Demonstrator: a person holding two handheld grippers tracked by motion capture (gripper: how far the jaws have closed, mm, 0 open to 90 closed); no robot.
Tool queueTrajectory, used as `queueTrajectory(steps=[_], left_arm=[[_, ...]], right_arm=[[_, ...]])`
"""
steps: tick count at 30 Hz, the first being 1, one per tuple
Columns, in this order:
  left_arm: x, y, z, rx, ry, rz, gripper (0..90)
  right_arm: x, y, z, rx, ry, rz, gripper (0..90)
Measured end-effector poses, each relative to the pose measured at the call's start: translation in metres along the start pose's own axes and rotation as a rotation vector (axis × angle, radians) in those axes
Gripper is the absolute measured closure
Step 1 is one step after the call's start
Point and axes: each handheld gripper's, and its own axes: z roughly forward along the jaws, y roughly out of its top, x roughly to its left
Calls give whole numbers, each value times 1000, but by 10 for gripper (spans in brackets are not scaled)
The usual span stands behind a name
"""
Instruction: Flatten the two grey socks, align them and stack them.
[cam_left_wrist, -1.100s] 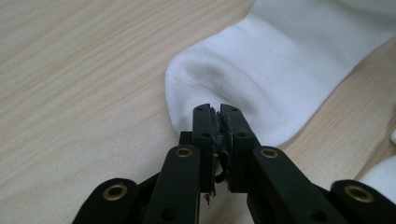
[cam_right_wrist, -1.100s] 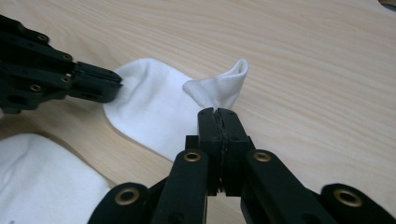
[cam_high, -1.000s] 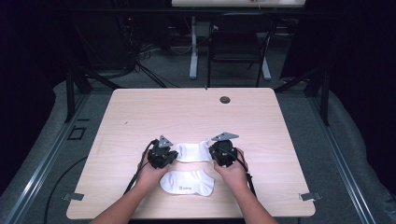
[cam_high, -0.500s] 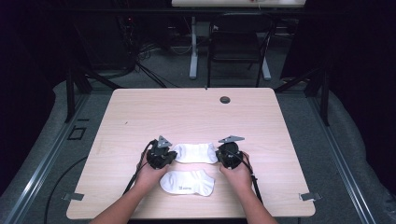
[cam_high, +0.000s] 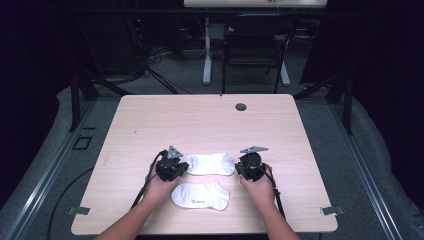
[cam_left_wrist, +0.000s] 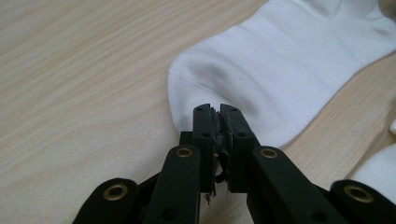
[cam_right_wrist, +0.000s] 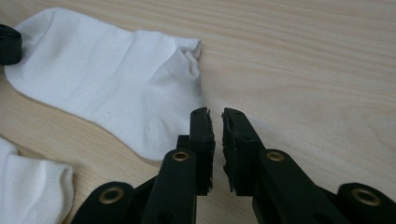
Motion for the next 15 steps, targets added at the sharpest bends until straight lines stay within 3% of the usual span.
queueTrajectory(steps=[4, 7, 12, 15], left_arm=[[0, 0, 0, 0, 0, -2, 854], [0, 0, 1, -2, 0, -3, 853], [1, 1, 1, -1, -4, -4, 853], [1, 0, 1, -1, -8, -4, 853]], right_arm=[[0, 2, -9, -55, -6, 3, 822], [7, 9, -12, -90, 31, -24, 821], [25, 20, -1, -84, 71, -87, 798], [32, 21, 10, -62, 54, -104, 788]])
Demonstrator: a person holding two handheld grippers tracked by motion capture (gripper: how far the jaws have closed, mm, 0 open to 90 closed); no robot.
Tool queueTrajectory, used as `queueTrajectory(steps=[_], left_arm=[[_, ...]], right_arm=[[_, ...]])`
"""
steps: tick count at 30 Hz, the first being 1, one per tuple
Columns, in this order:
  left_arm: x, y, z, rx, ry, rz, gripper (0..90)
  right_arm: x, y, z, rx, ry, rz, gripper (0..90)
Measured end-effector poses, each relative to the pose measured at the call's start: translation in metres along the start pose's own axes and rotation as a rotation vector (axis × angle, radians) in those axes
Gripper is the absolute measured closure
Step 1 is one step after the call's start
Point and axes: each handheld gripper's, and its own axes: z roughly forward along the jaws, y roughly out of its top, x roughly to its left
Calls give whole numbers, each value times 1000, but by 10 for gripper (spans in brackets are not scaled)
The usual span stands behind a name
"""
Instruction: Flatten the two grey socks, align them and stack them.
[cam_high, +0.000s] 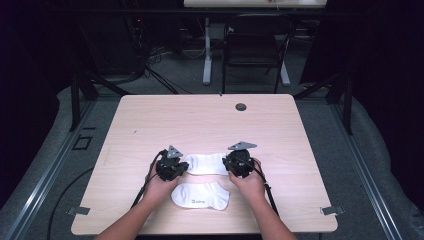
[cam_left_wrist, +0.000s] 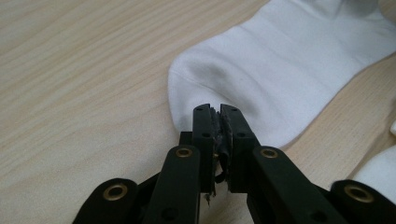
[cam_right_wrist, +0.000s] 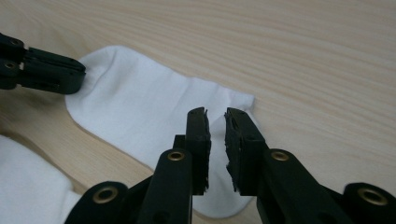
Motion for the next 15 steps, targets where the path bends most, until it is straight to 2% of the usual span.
queueTrajectory(steps=[5, 10, 15], left_arm=[[1, -1, 0, -8, -3, 1, 853], [1, -1, 0, -9, -6, 0, 853], [2, -2, 0, -9, -7, -3, 853]], right_arm=[[-3, -4, 16, 49, -25, 10, 779], [-8, -8, 18, 74, -42, 17, 784], [-11, -11, 18, 76, -44, 24, 786]])
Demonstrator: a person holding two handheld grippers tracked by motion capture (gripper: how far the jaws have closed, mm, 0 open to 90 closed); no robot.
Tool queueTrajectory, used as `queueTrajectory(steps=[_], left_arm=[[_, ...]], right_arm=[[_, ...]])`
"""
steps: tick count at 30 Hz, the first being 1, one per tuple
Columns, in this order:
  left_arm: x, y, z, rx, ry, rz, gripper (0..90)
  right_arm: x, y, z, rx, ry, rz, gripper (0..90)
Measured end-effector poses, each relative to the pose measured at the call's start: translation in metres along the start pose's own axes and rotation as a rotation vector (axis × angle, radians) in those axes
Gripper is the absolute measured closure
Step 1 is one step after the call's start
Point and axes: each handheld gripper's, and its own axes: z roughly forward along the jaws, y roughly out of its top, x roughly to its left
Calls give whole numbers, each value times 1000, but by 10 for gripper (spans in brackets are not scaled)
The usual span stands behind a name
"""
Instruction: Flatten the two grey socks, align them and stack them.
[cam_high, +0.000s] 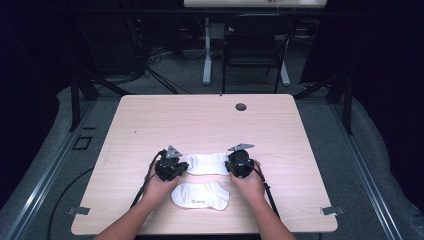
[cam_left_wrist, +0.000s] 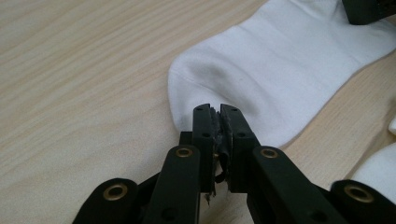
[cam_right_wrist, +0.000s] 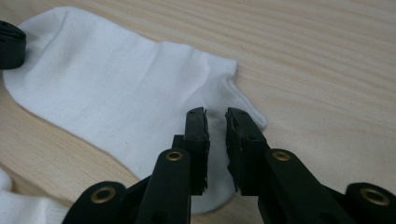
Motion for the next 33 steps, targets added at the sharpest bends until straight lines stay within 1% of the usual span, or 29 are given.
queueTrajectory(steps=[5, 6, 7, 9, 11, 14, 15, 16, 17, 20, 21, 22, 24, 25, 27, 28, 29, 33], left_arm=[[0, 0, -1, 5, 0, -2, 850], [0, 0, -1, 9, -2, -4, 844], [0, 1, -2, 13, 2, -9, 818], [1, 2, -3, 17, -1, -10, 808], [3, 3, -5, 13, 2, -9, 784], [7, 5, -8, -21, 12, -27, 755], [9, 6, -9, -24, 12, -28, 738], [11, 8, -10, -14, 17, -29, 731], [12, 9, -10, -13, 28, -24, 721], [16, 14, -12, -16, 33, -31, 700], [17, 15, -12, -20, 43, -28, 693], [19, 15, -11, -24, 42, -32, 686], [21, 15, -9, -30, 47, -51, 669], [22, 14, -8, -17, 42, -52, 663], [22, 14, -4, -14, 49, -53, 641], [22, 14, -3, -9, 42, -54, 638], [22, 14, -2, -5, 38, -50, 633], [21, 13, 2, -6, 38, -49, 627]], right_arm=[[-1, -1, -1, 4, 4, 3, 785], [-1, -1, -1, 5, 7, 2, 779], [-1, 0, -3, 12, 9, -4, 773], [-1, 0, -4, 8, 11, -2, 770], [0, 2, -7, -2, 13, -8, 761], [0, 7, -12, -12, 11, -20, 739], [0, 8, -14, -25, 9, -21, 729], [-1, 10, -15, -27, 10, -20, 724], [-1, 11, -16, -28, 2, -20, 719], [-4, 14, -18, -33, -3, -23, 698], [-4, 14, -18, -37, -7, -20, 689], [-5, 14, -18, -42, -10, -23, 674], [-7, 15, -17, -41, -12, -21, 661], [-8, 15, -17, -41, -9, -18, 654], [-10, 14, -15, -39, -14, -16, 637], [-10, 14, -15, -37, -11, -17, 628], [-12, 13, -15, -35, -22, -22, 606], [-15, 12, -13, -43, -16, -15, 573]])
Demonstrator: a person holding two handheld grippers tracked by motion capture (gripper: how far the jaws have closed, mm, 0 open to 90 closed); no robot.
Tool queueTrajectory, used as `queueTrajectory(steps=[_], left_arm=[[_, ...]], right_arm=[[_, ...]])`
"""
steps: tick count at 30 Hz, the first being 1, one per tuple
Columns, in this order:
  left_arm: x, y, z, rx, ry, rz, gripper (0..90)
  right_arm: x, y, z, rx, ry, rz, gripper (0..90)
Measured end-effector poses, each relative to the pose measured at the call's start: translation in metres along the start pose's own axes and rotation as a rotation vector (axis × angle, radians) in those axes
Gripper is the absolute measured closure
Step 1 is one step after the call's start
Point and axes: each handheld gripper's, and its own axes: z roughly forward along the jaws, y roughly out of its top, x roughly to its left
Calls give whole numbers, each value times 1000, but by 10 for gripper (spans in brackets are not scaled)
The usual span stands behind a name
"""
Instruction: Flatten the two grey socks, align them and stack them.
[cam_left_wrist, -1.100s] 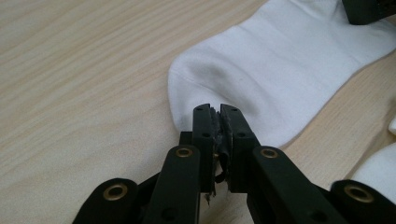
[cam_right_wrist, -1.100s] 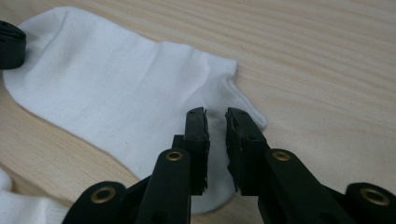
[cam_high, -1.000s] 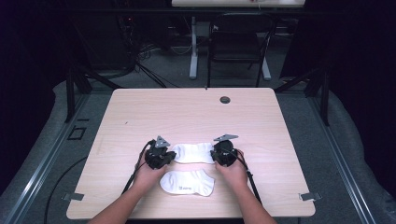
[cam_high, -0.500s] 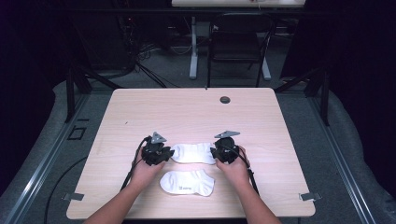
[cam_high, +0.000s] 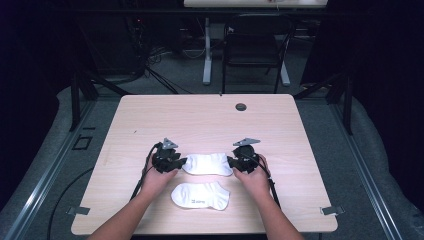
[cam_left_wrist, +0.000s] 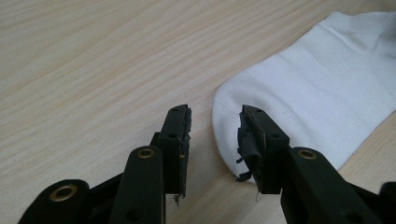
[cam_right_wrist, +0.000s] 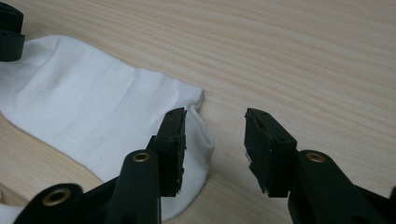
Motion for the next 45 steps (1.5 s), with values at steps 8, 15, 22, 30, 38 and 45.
queueTrajectory(steps=[8, 15, 22, 30, 38, 45], left_arm=[[-2, -1, 4, 13, 3, 12, 650], [-4, -2, 6, 17, -5, 23, 692], [-7, -2, 6, 15, -16, 38, 801], [-10, -2, 7, 15, -24, 48, 881], [-10, -1, 7, 17, -21, 38, 895], [-9, 0, 4, 11, -23, 29, 896]], right_arm=[[-3, -5, 10, 24, 16, 6, 603], [-1, -8, 13, 36, 35, 11, 688], [3, -10, 14, 46, 43, 0, 821], [4, -10, 12, 52, 39, -7, 854], [4, -9, 9, 47, 43, -10, 859], [5, -7, 5, 34, 55, 1, 860]])
